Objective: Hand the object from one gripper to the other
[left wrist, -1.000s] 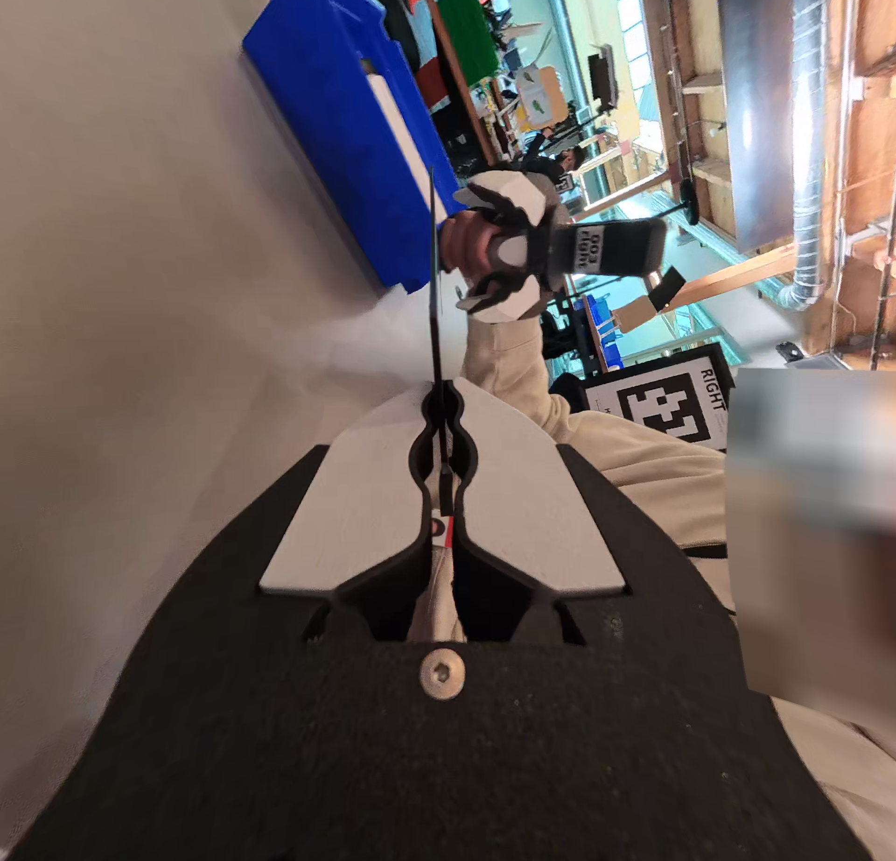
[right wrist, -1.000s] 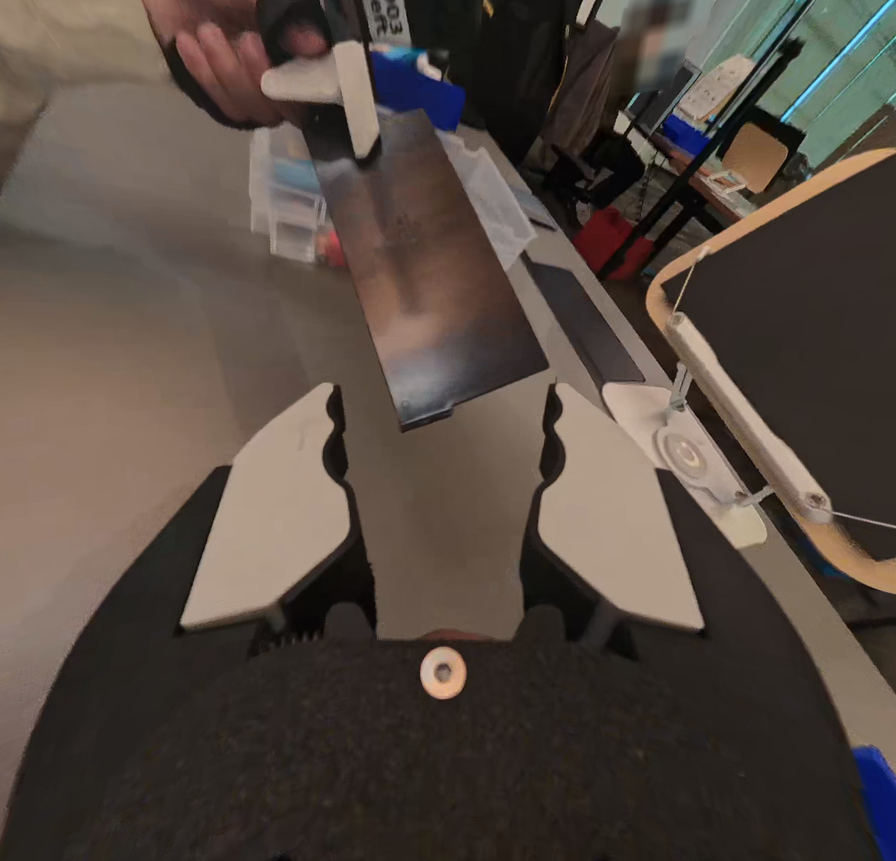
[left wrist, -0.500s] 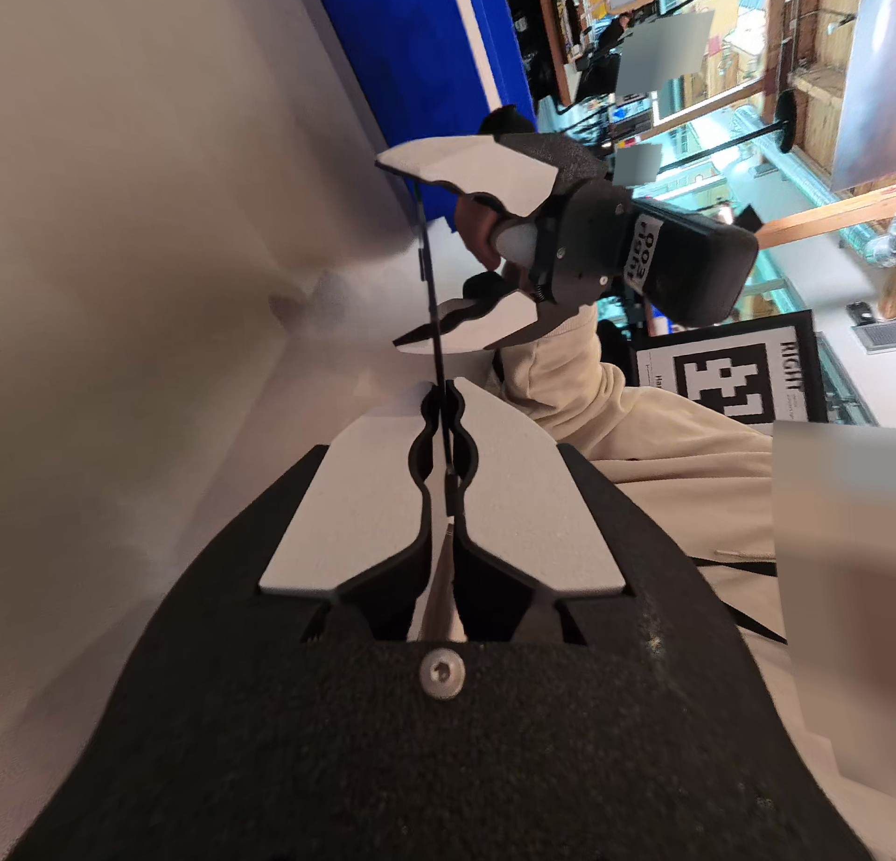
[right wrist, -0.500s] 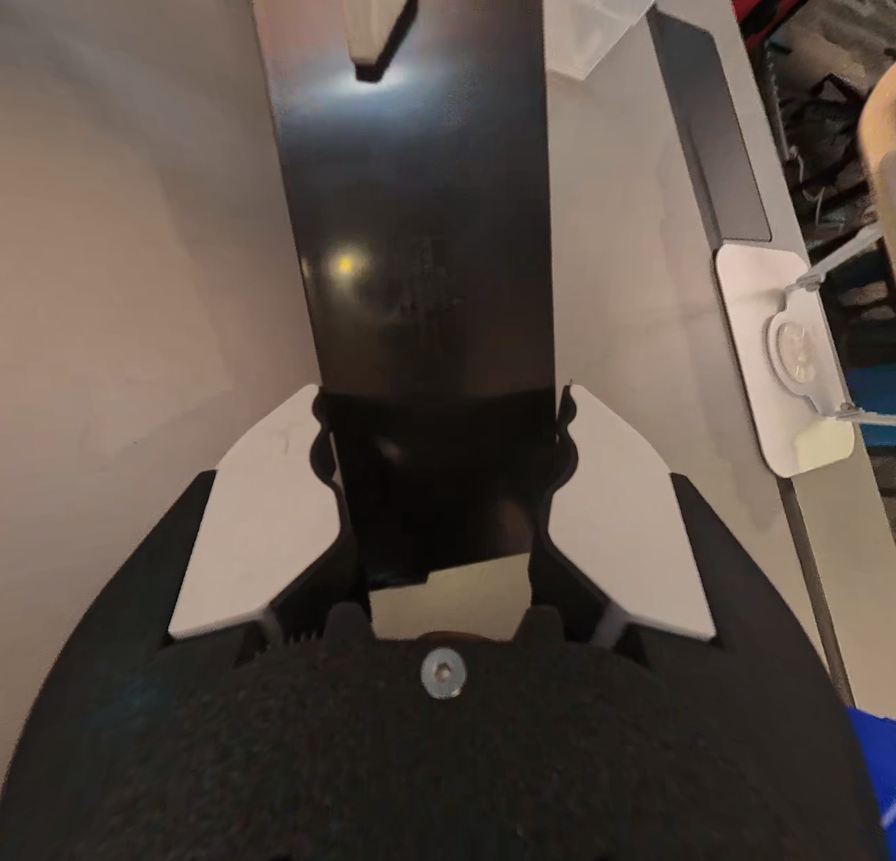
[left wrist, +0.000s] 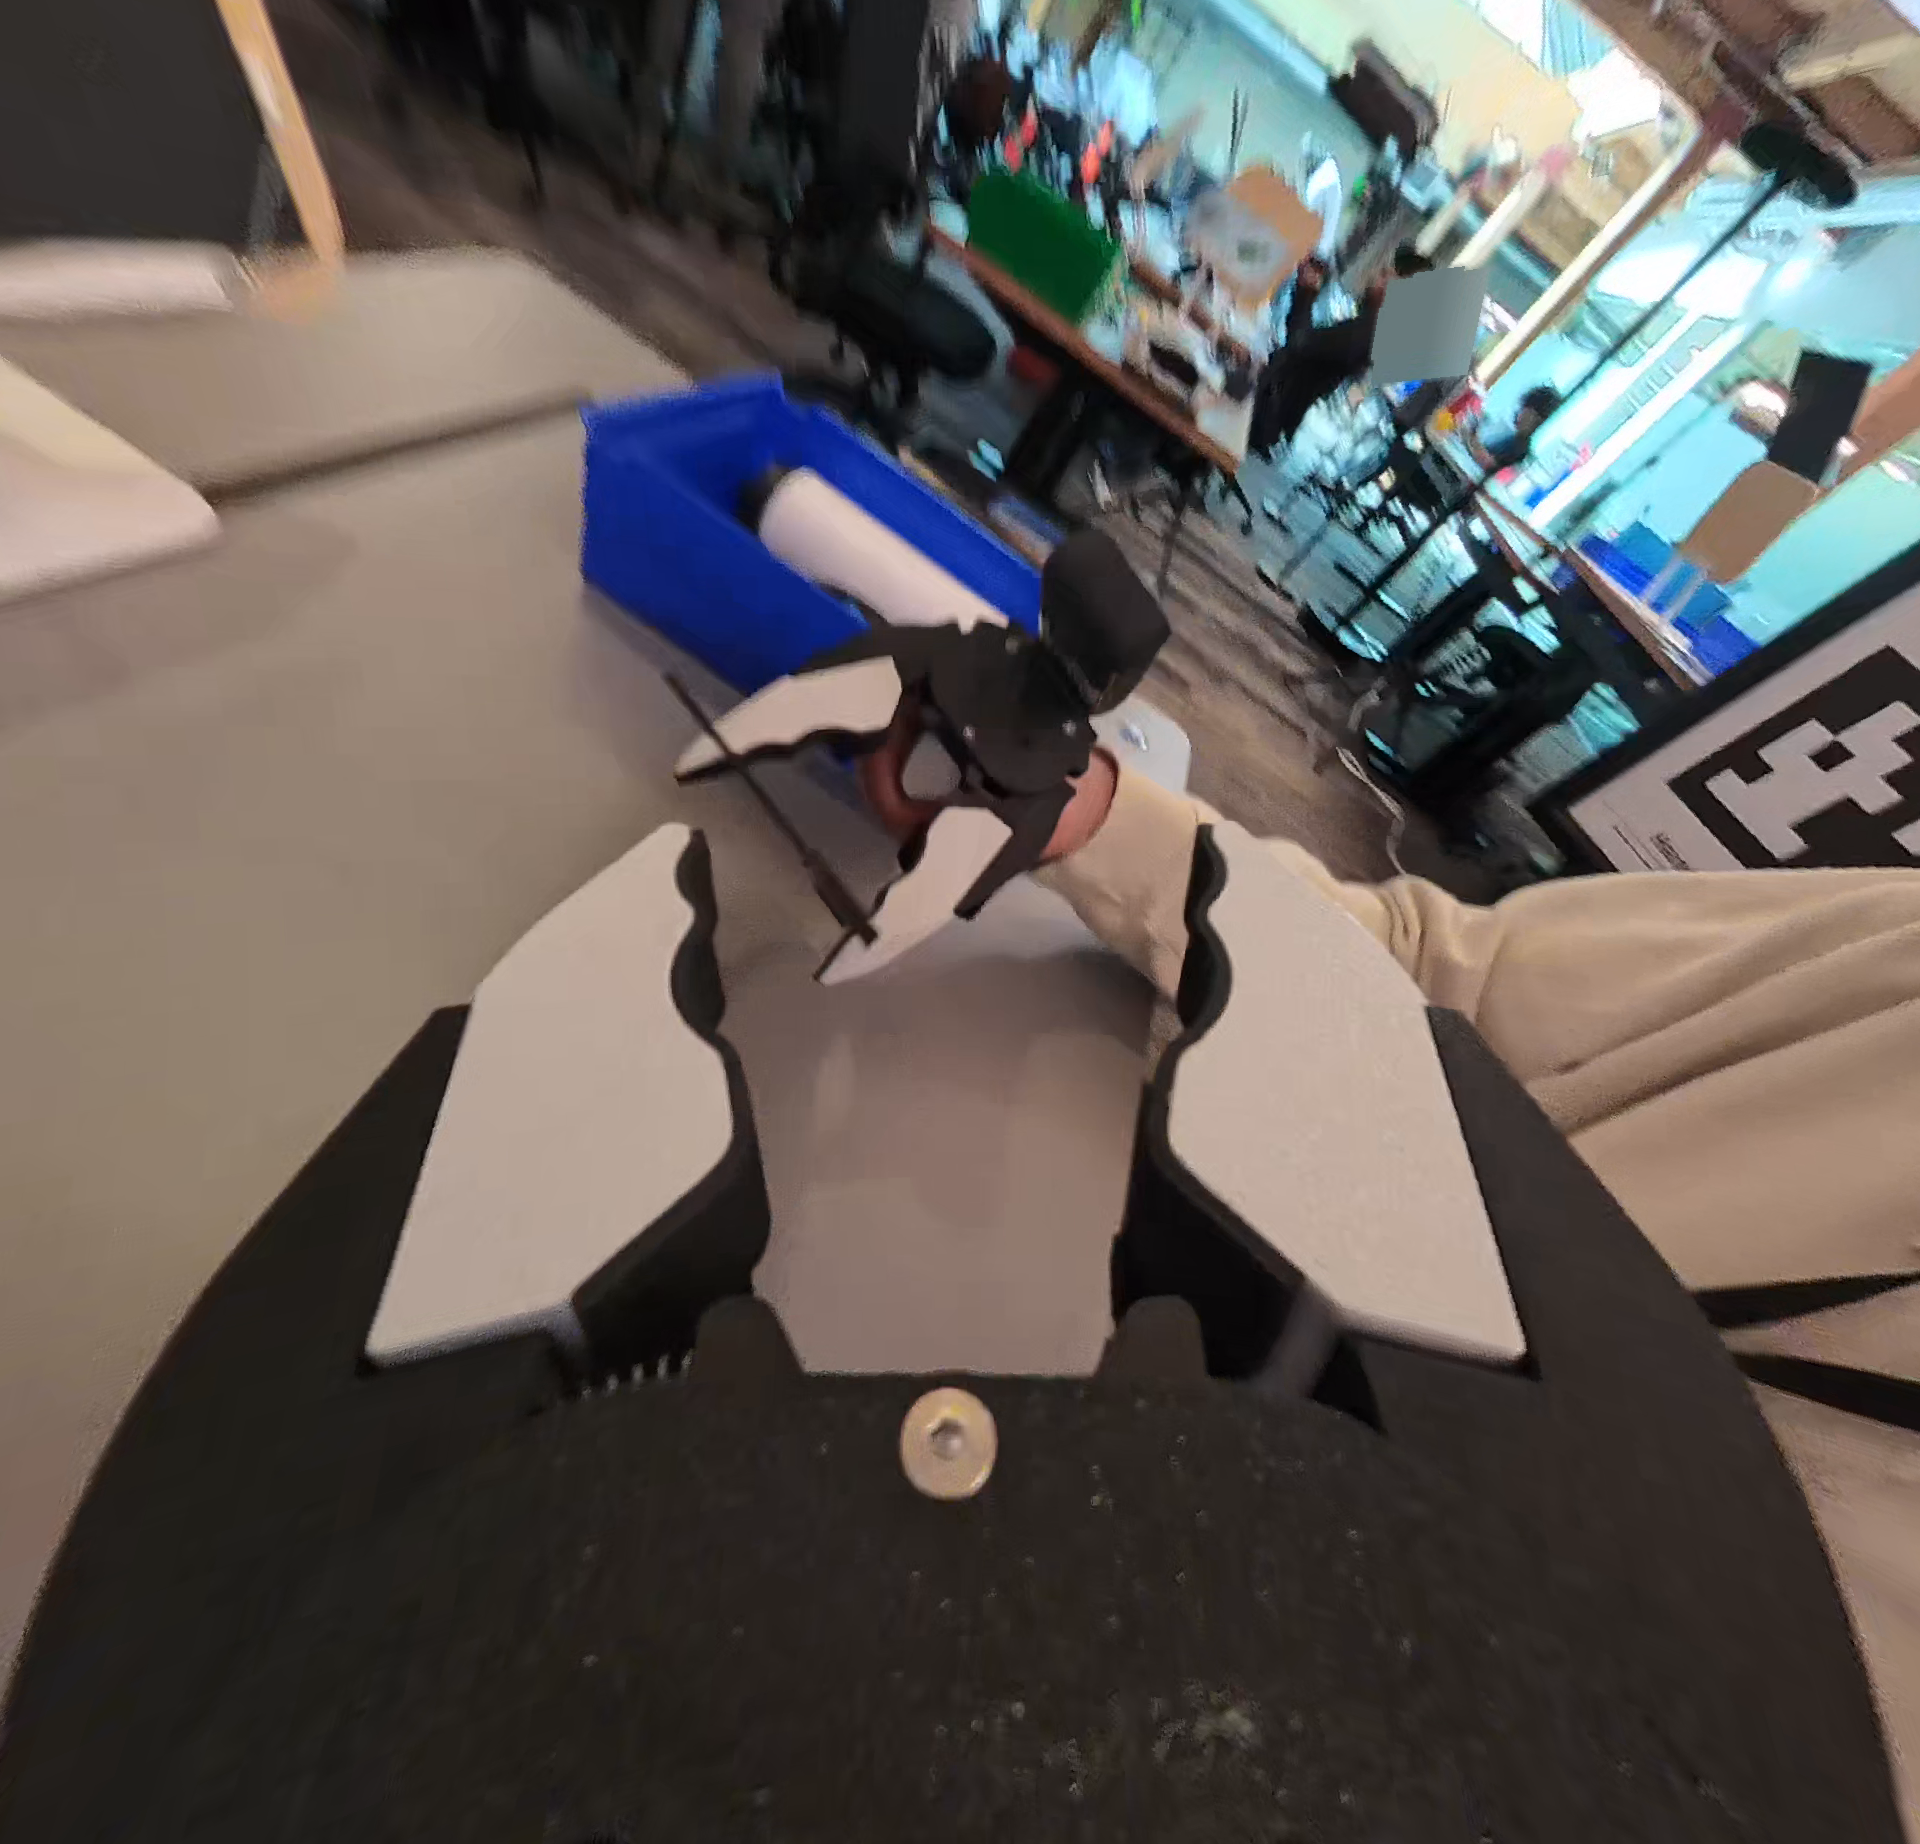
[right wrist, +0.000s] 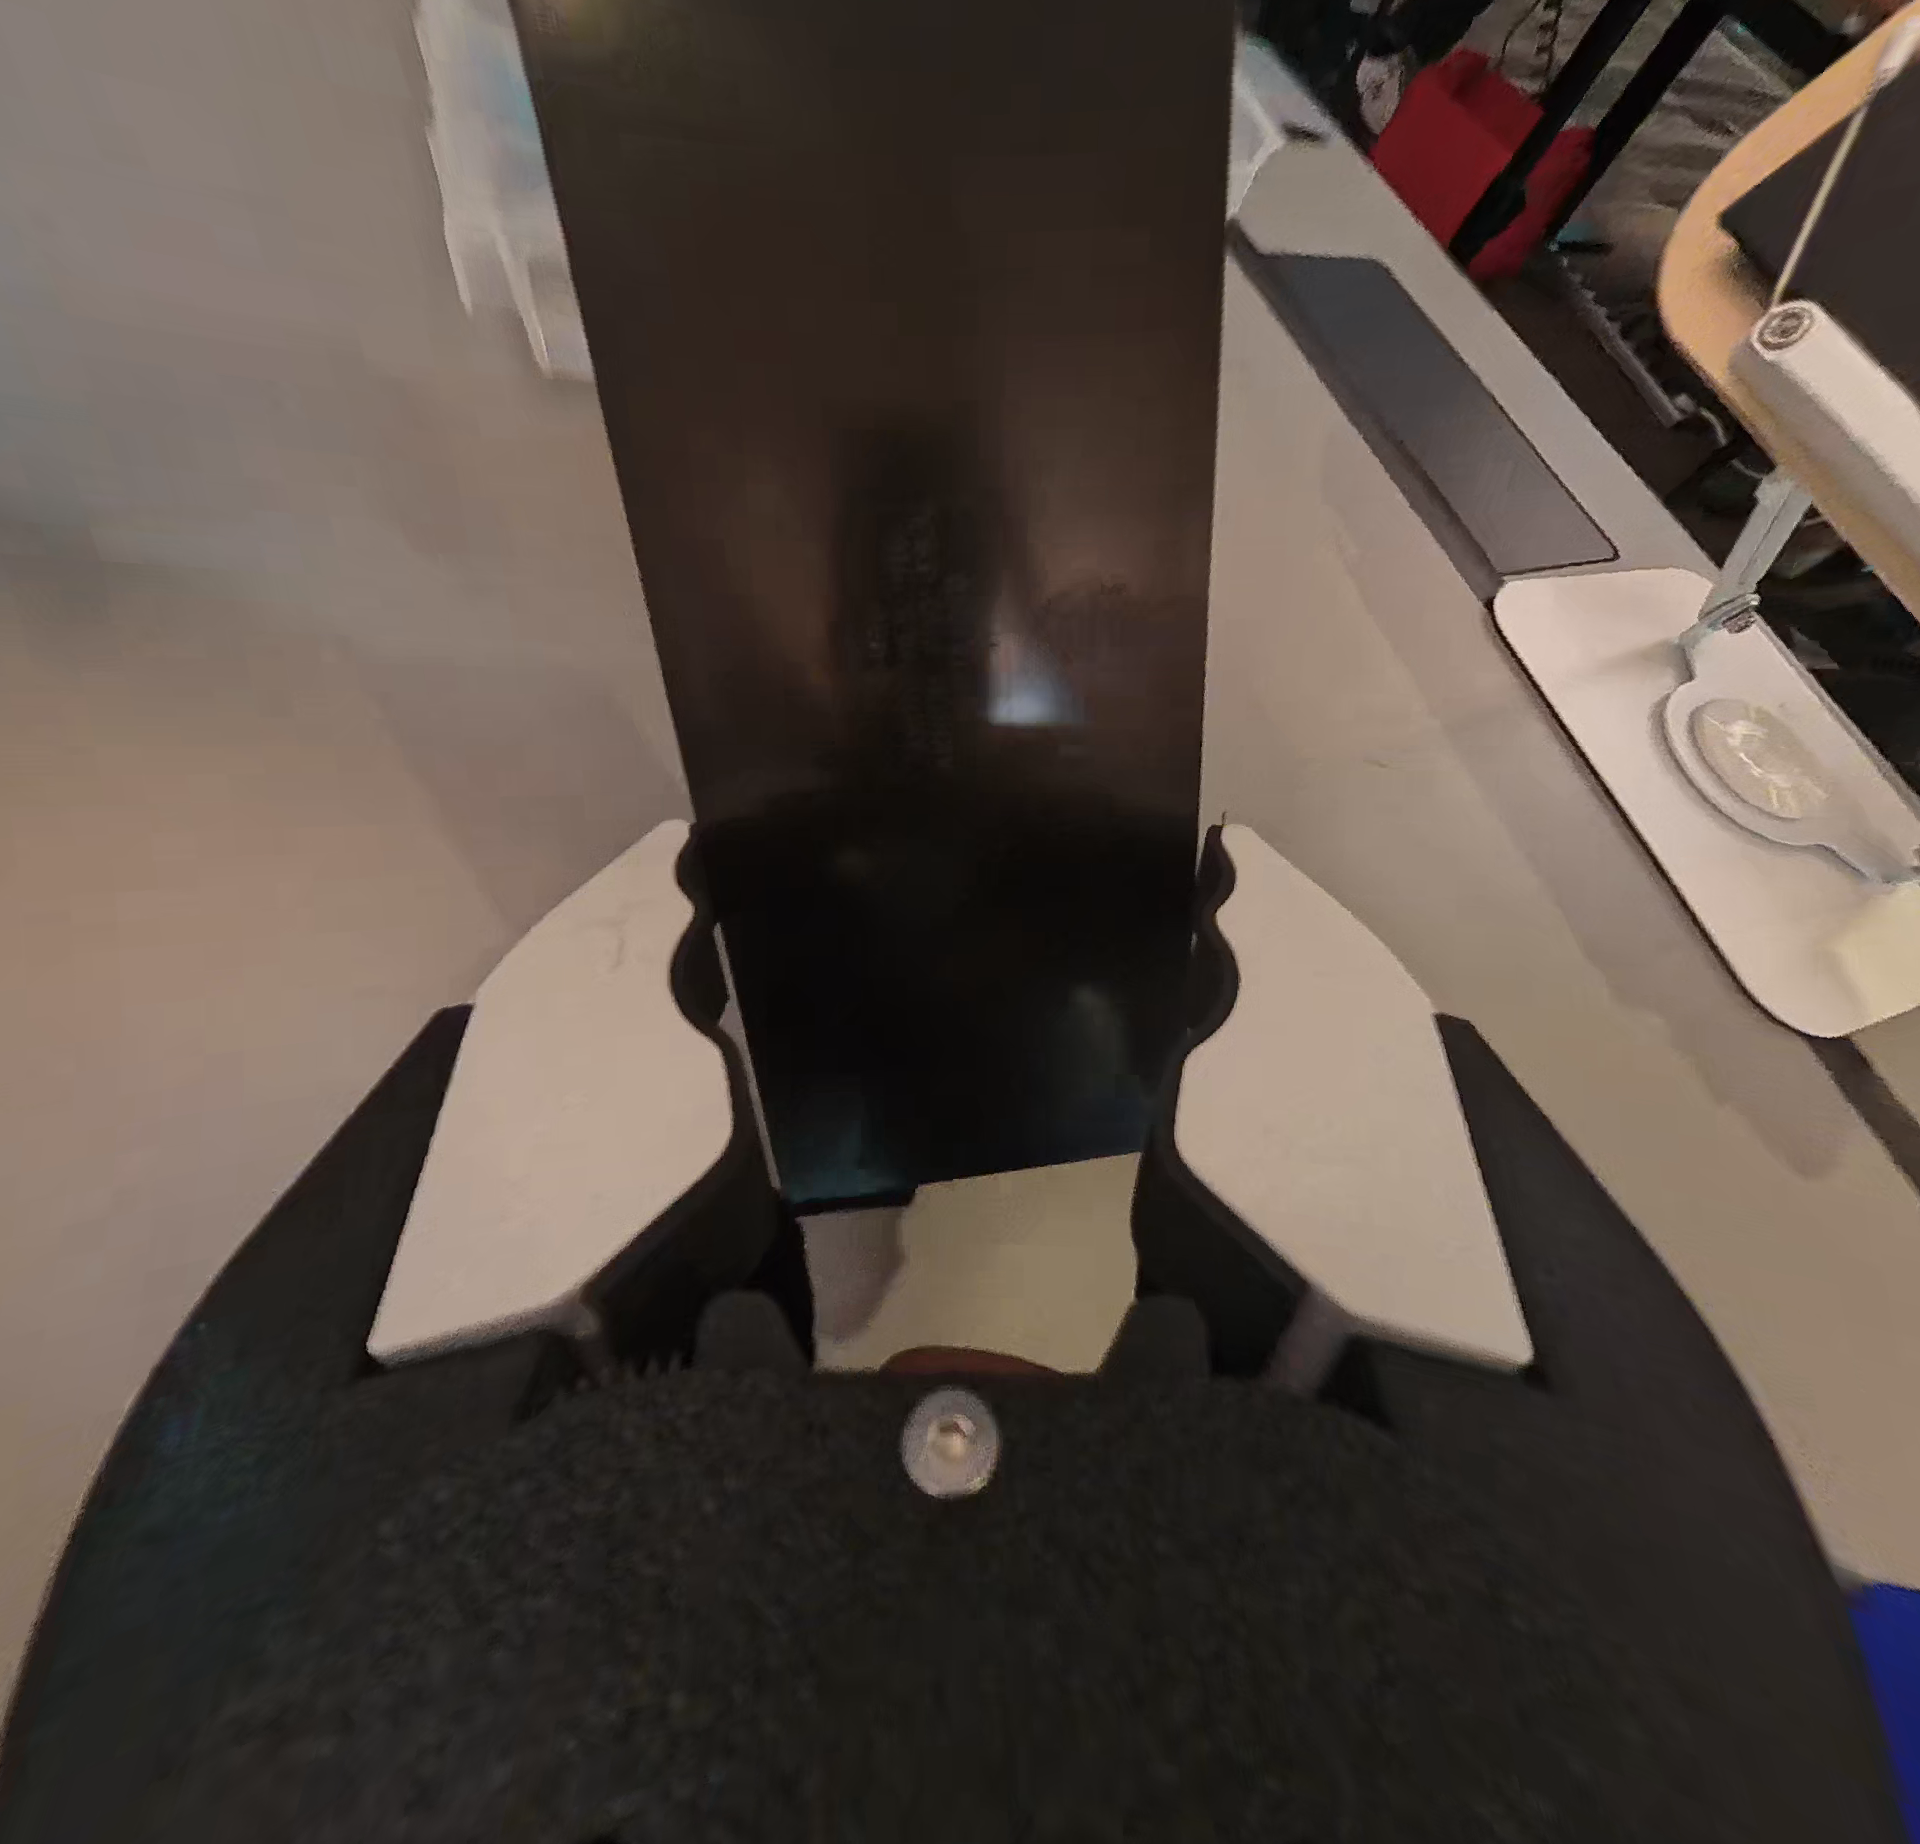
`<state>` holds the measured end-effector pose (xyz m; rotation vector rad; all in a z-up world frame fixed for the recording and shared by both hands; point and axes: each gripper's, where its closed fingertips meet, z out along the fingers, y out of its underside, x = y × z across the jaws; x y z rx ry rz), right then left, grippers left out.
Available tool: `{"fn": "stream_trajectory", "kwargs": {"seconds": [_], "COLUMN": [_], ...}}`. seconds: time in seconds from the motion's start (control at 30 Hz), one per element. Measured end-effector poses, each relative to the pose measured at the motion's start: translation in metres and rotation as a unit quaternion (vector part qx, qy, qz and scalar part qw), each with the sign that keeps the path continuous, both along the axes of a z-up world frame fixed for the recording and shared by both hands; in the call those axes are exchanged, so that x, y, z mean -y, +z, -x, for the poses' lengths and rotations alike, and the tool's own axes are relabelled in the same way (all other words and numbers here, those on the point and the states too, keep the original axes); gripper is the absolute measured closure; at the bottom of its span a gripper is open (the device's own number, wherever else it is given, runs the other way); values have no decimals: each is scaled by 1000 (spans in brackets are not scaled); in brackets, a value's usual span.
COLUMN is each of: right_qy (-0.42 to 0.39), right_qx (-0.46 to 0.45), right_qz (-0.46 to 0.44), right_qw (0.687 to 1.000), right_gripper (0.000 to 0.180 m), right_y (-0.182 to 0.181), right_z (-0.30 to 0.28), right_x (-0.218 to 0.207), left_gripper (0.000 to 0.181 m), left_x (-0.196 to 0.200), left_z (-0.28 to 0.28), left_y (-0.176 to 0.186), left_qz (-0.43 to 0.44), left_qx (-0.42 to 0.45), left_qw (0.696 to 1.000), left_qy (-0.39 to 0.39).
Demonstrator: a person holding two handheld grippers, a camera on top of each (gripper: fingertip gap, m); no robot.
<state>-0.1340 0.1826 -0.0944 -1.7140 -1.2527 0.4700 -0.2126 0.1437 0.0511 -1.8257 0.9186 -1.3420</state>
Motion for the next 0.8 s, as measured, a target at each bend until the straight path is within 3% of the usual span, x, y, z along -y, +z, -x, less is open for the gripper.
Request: {"fn": "stream_trajectory", "kwargs": {"seconds": [0.03, 0.13, 0.33, 0.47, 0.63, 0.7, 0.8], "right_qy": [2, 22, 96, 124, 146, 165, 189], "right_qx": [-29, -134, -313, -349, -358, -367, -374], "right_qz": [10, 54, 186, 215, 238, 249, 265], "right_qw": [1000, 989, 927, 904, 891, 881, 868], "right_gripper": [92, 92, 92, 92, 92, 92, 92], "right_y": [5, 26, 53, 58, 56, 58, 62], "right_z": [-1, 1, 16, 23, 32, 34, 36], "right_x": [0, 5, 22, 30, 40, 46, 55], "left_gripper": [92, 88, 87, 80, 59, 66, 77], "left_x": [0, 5, 33, 29, 12, 6, 10], "left_z": [7, 23, 5, -4, -18, -28, -43], "left_y": [10, 1, -86, -77, -67, -59, -42], "left_qz": [-21, -57, -42, -39, -57, -50, 17], "left_qx": [11, 20, 32, 68, 59, 72, 130], "left_qw": [1000, 996, 998, 997, 996, 996, 981], "left_qy": [20, 67, 33, 18, 17, -17, -145]}}
